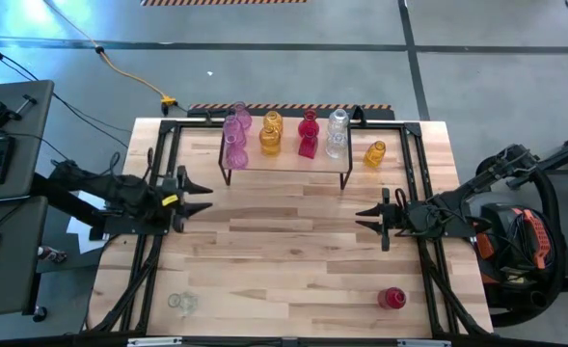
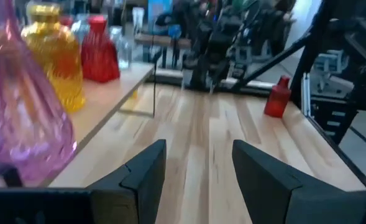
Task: Sort vases onto shelf
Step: Put the yellow vase on the shelf aligned with the other yellow vases
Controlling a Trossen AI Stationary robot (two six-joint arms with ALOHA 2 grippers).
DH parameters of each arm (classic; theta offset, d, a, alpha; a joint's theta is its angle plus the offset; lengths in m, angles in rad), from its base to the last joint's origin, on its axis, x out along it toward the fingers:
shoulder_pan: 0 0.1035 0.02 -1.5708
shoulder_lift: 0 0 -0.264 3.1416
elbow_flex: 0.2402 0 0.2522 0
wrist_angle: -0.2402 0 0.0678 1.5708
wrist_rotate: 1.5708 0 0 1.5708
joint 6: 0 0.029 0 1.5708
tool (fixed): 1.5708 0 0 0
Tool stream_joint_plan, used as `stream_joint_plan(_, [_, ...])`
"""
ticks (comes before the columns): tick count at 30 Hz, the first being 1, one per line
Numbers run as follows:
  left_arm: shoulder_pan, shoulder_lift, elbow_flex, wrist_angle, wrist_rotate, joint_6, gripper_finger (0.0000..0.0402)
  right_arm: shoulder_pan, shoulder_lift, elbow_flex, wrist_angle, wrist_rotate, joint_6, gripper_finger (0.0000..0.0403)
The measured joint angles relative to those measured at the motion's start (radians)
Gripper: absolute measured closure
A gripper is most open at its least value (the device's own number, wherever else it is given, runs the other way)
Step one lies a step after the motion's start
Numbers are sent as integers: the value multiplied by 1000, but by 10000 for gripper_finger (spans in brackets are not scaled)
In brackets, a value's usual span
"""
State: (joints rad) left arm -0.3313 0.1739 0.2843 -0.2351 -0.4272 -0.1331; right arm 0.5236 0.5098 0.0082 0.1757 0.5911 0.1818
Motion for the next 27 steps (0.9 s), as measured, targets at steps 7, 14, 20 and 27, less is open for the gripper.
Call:
stream_joint_plan(7, [0,-134,-133,79,-4,127,225,0,0,0,0,0,0,315])
stream_joint_plan(14, [1,-170,-200,74,-13,110,225,0,0,0,0,0,0,315])
stream_joint_plan(20, [1,-166,-206,77,-37,140,225,0,0,0,0,0,0,315])
stream_joint_plan(27, [2,-148,-206,75,-44,180,225,0,0,0,0,0,0,315])
